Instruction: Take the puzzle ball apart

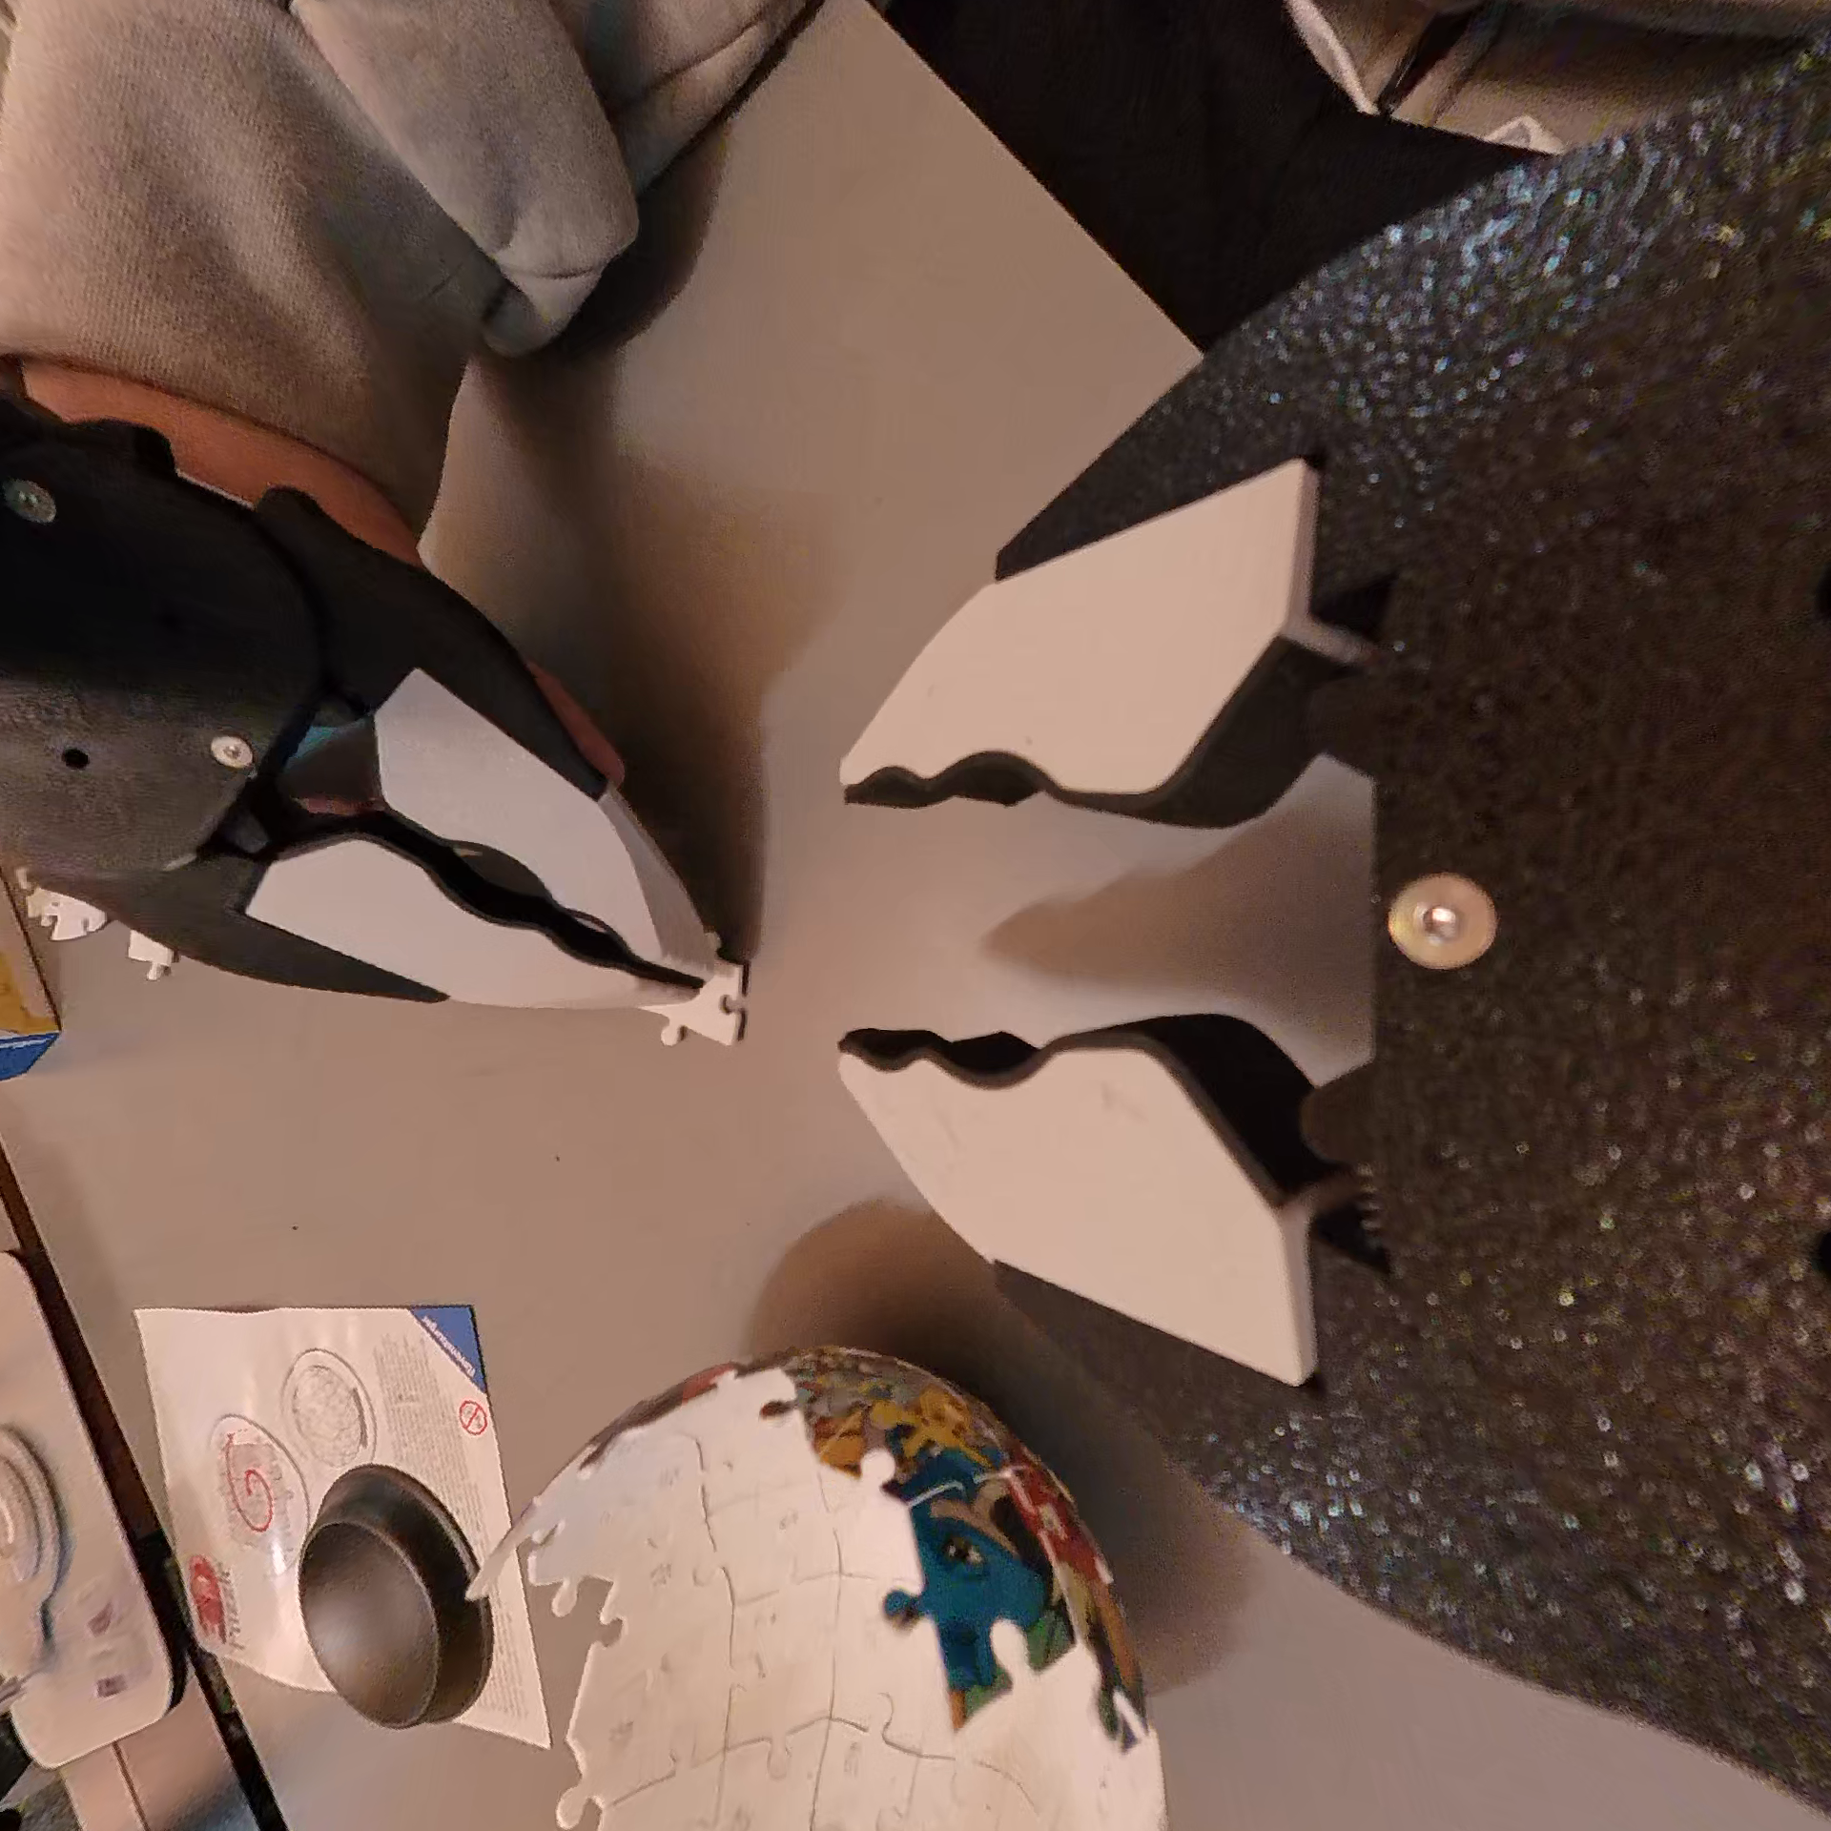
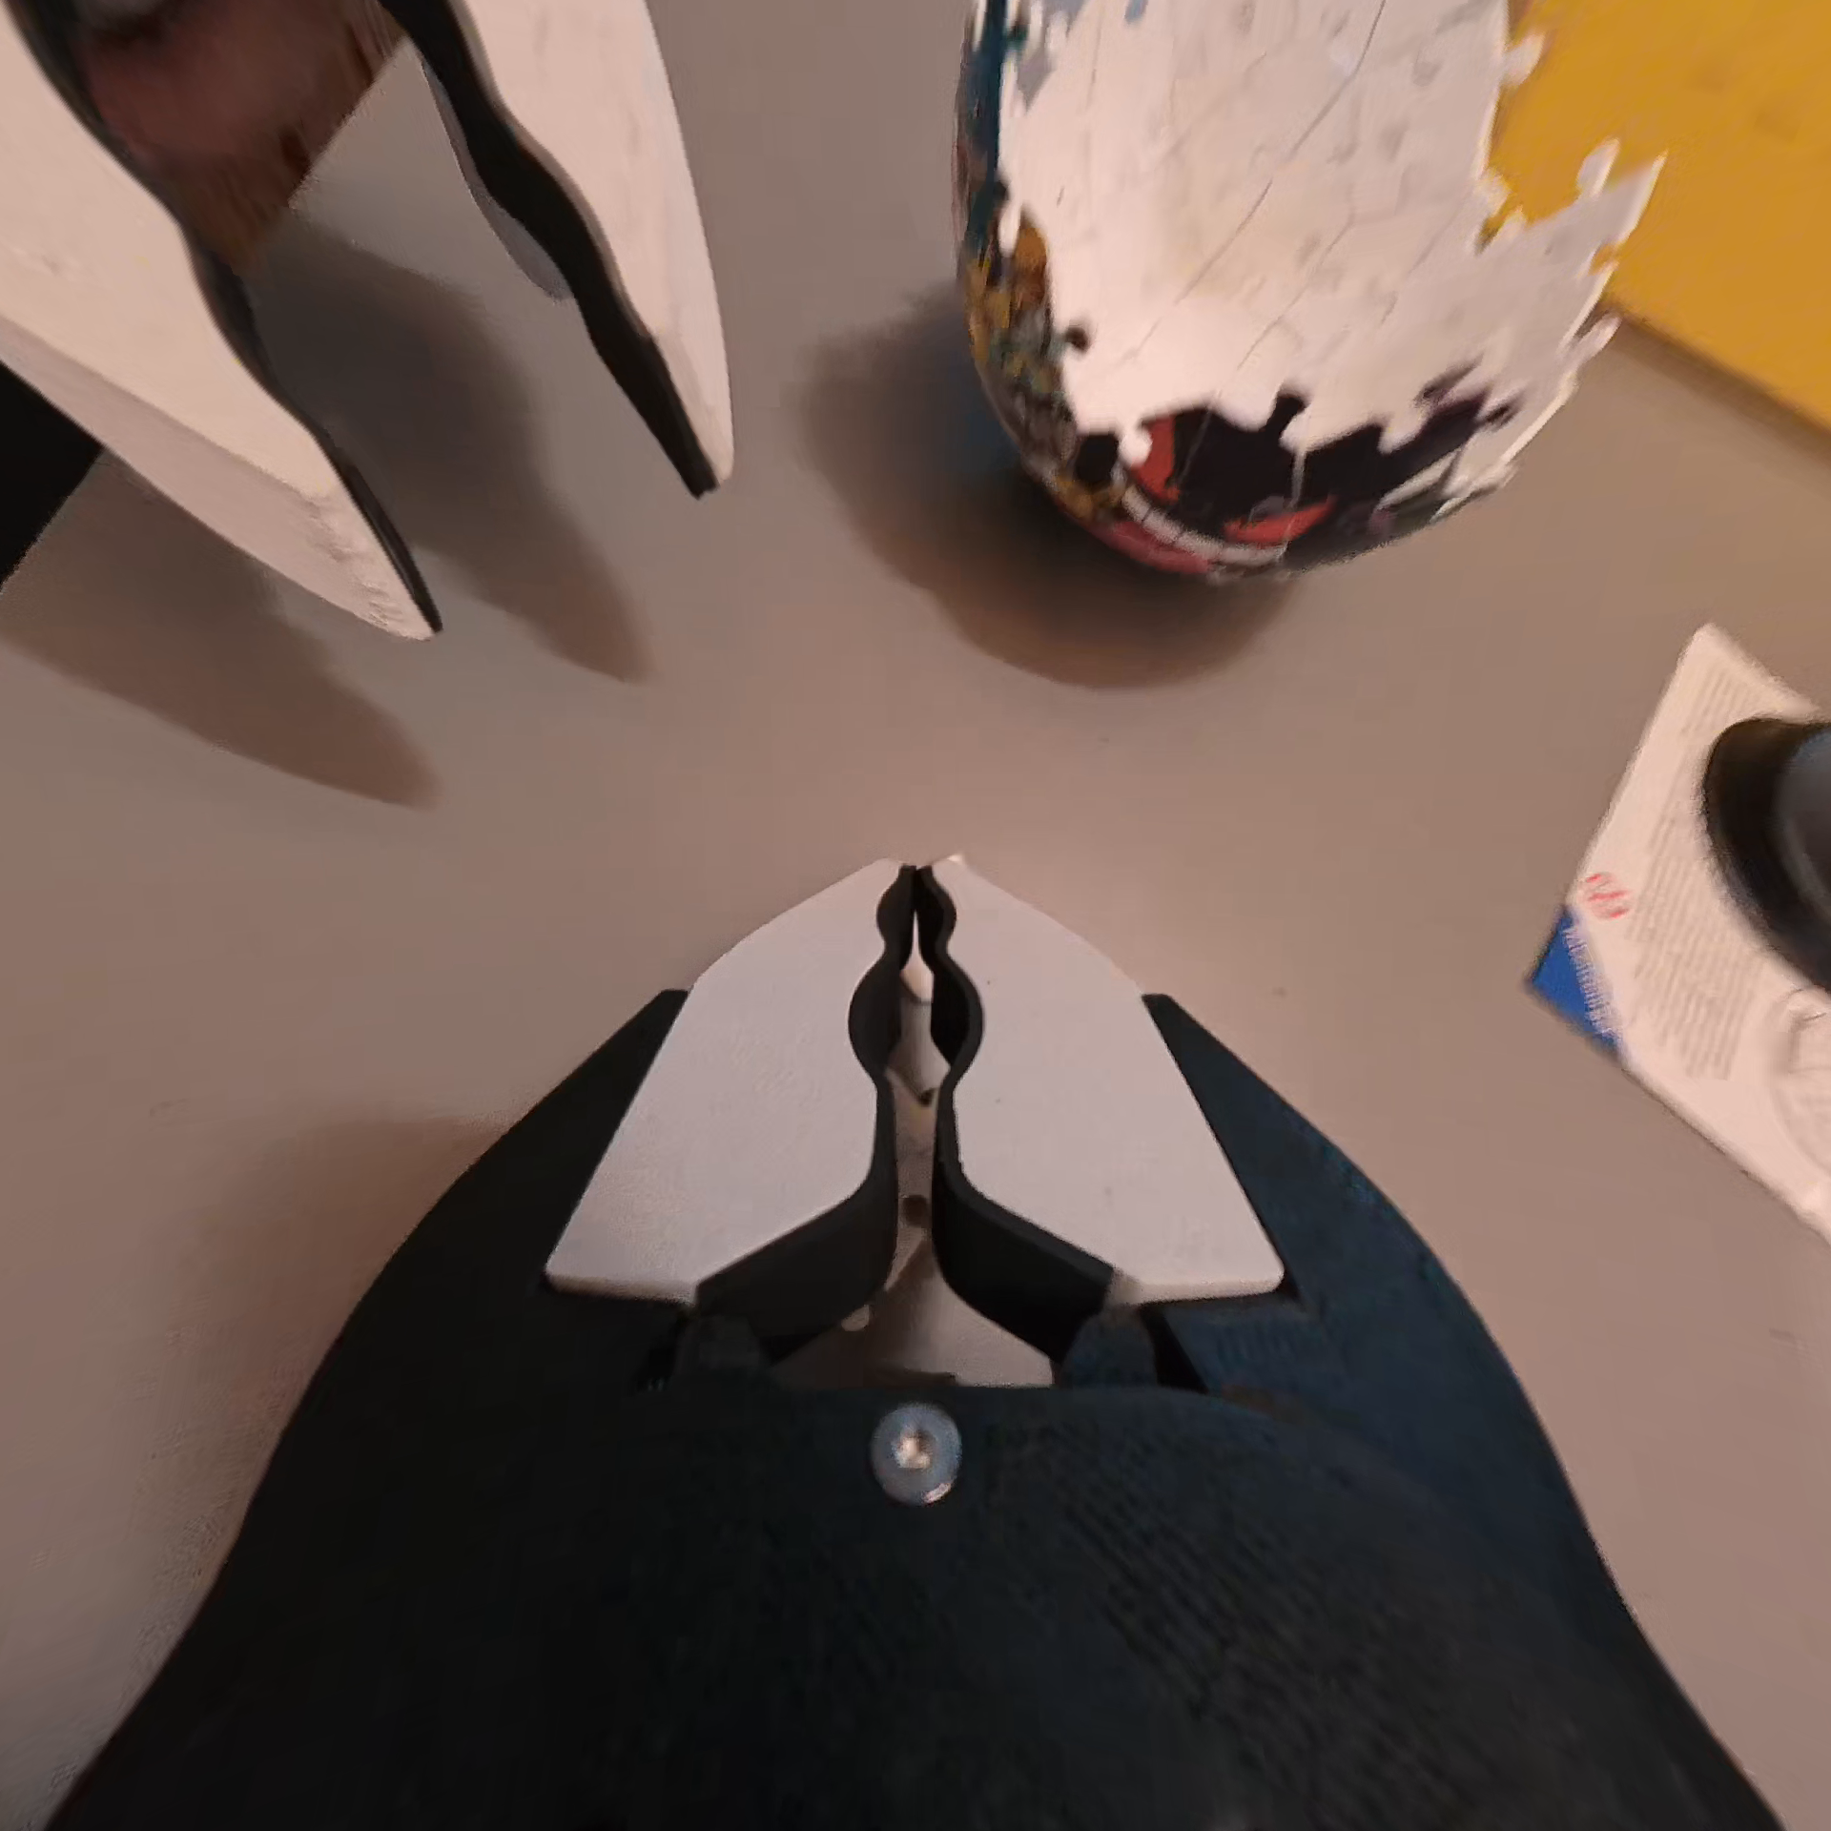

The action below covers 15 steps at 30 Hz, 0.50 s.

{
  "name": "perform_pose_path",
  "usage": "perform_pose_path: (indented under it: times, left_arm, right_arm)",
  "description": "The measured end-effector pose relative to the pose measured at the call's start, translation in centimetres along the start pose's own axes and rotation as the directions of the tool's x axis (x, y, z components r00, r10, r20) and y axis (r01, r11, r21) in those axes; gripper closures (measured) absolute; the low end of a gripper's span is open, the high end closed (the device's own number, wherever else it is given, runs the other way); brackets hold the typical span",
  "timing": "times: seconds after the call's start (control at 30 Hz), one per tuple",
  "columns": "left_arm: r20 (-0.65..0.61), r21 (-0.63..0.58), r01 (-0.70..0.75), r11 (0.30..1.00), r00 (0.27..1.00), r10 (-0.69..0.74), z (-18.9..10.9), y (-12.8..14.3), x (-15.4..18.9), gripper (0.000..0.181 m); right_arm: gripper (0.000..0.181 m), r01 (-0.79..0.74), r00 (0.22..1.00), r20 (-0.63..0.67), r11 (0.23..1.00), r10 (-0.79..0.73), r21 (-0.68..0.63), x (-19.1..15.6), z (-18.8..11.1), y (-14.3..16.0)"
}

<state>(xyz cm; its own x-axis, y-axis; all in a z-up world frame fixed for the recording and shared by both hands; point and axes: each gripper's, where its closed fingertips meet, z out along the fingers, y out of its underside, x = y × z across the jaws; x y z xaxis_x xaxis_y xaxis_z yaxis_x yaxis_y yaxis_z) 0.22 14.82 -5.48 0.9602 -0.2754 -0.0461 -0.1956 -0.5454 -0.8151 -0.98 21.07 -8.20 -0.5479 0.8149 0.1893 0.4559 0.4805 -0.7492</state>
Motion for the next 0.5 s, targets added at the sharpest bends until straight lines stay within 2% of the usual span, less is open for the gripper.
perform_pose_path:
  times: [0.1,0.17,0.2,0.3,0.37,0.5]
  left_arm:
    - [0.009,0.018,0.011,1.0,1.0,-0.011,-0.2,-0.5,-0.1,0.14]
    - [0.029,0.069,0.04,0.997,0.999,-0.042,-0.8,-1.6,-0.4,0.142]
    - [0.044,0.104,0.062,0.993,0.997,-0.067,-1.3,-2.3,-0.8,0.144]
    - [0.066,0.147,0.124,0.981,0.989,-0.134,-2.5,-3.3,-1.8,0.146]
    - [0.044,0.107,0.15,0.983,0.987,-0.156,-2.5,-2.6,-1.9,0.142]
    - [-0.001,0.081,0.184,0.98,0.983,-0.185,-2.0,-1.4,-1.5,0.141]
  right_arm:
    - [0.181,0.159,0.981,-0.129,0.983,-0.146,0.093,1.0,-1.1,-2.3]
    - [0.181,0.273,0.945,-0.234,0.945,-0.228,0.18,1.4,-2.2,-4.7]
    - [0.181,0.286,0.935,-0.267,0.941,-0.233,0.18,1.7,-2.6,-5.1]
    - [0.177,0.208,0.962,-0.192,0.977,-0.194,0.056,1.9,-2.6,-2.5]
    - [0.143,0.181,0.968,-0.174,0.983,-0.18,-0.011,2.0,-2.4,-0.9]
    - [0.137,0.114,0.989,-0.096,0.993,-0.116,-0.022,1.2,-1.3,0.0]
